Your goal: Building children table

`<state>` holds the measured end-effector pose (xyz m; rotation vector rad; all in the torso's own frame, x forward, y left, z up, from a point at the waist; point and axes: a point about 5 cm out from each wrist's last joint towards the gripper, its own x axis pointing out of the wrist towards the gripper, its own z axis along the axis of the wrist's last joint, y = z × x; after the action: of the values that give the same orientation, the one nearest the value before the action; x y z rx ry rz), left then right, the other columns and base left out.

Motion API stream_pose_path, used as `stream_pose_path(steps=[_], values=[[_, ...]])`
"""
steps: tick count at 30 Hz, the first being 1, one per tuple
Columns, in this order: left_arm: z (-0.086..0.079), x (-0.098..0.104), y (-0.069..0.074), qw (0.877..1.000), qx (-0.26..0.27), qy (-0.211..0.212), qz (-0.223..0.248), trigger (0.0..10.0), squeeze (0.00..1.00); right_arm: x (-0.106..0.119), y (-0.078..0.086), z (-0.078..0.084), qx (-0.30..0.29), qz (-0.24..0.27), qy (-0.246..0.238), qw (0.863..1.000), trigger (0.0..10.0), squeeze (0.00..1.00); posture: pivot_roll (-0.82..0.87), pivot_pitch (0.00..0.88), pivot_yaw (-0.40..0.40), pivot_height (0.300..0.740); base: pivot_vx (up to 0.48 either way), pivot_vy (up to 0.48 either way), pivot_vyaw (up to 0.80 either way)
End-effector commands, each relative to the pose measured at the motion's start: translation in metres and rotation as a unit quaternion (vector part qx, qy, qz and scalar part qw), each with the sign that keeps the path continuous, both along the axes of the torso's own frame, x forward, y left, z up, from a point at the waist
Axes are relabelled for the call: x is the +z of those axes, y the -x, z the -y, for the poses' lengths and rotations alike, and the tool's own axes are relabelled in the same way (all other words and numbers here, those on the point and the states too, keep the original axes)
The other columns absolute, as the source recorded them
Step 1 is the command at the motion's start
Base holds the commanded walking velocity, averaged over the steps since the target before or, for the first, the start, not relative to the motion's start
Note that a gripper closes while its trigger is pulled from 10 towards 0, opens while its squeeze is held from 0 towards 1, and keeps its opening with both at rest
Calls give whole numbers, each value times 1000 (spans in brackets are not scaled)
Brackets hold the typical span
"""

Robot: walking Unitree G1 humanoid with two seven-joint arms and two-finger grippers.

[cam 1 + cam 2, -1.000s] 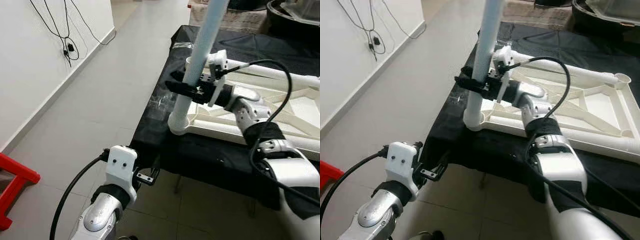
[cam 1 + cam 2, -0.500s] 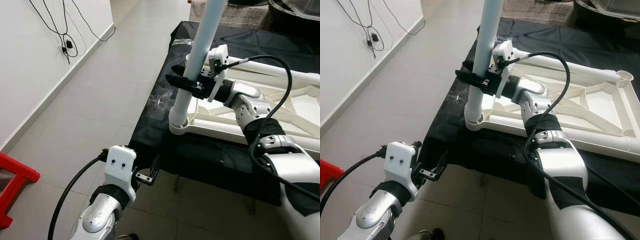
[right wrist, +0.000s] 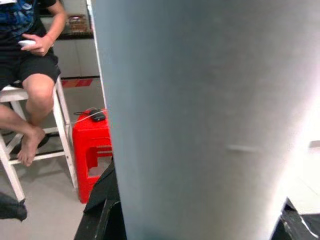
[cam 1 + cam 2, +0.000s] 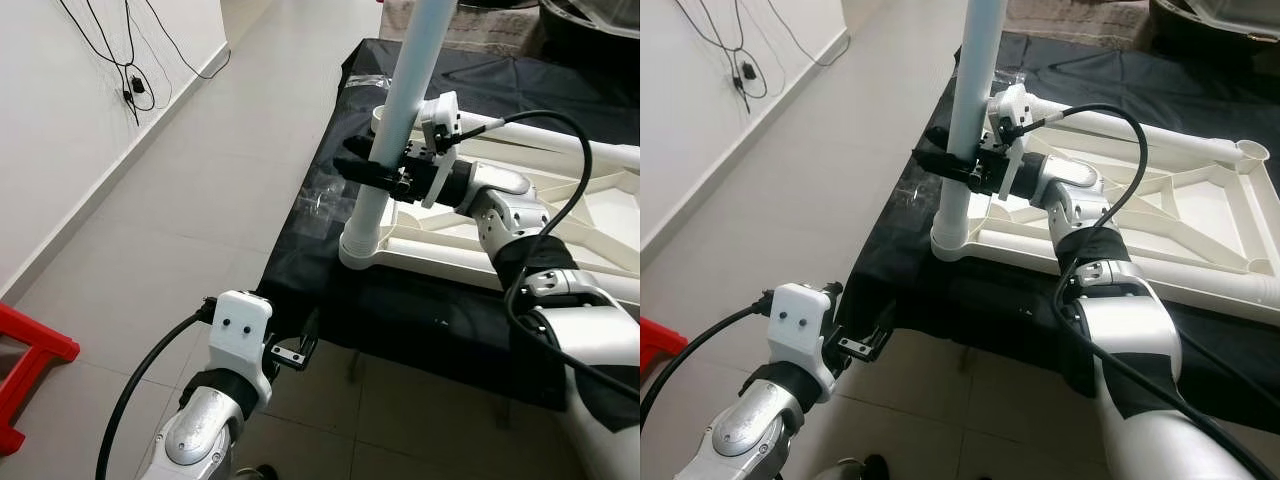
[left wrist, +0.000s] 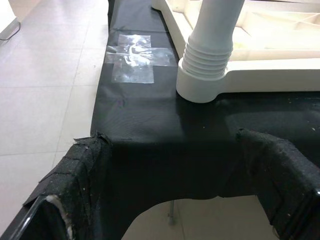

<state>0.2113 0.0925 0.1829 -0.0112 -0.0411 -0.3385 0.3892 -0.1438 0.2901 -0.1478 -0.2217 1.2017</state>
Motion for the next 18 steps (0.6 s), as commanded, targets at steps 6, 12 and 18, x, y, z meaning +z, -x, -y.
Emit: stream_pose_path(steps=[6,12,18], values=[[1,-2,2,1000,-3,-6,-7,10000,0,-45,6,-12,64,-90,43,993,10000,0,157,225,-26,740,0,0,0],[0,-2,4,1000,-3,-6,-7,10000,0,-52,10,-23,104,-95,74,987,10000,0,163,221,-27,740,0,0,0],[1,-2,6,1000,-4,-8,-9,10000,0,-49,7,-39,100,-96,71,988,10000,0,165,221,-29,740,0,0,0]])
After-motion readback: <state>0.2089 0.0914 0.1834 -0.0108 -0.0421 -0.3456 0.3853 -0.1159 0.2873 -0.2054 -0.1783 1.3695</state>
